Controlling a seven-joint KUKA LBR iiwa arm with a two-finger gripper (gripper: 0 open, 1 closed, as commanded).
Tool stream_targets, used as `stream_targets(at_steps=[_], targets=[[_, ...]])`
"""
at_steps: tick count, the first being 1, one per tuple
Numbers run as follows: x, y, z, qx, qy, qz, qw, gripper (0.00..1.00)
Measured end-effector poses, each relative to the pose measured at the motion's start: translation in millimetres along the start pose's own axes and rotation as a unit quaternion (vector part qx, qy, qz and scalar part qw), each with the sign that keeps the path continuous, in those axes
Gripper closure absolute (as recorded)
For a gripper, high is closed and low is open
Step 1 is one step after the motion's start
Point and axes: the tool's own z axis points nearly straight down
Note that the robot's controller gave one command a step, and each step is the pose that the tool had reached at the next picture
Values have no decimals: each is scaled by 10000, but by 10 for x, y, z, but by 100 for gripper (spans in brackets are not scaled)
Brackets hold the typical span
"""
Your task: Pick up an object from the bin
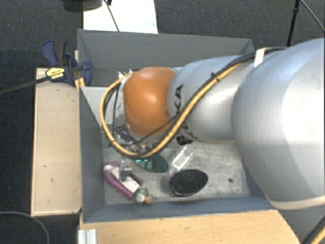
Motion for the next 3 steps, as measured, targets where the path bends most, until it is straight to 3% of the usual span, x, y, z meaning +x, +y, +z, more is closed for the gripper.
stream_targets(at_steps=[1,2,3], targets=[[43,-52,354,-33,-114,-1905,9816,0],[-166,-322,480,-37,-92,-1500,9886,0],[-536,-942,544,-23,-50,-1508,9885,0]])
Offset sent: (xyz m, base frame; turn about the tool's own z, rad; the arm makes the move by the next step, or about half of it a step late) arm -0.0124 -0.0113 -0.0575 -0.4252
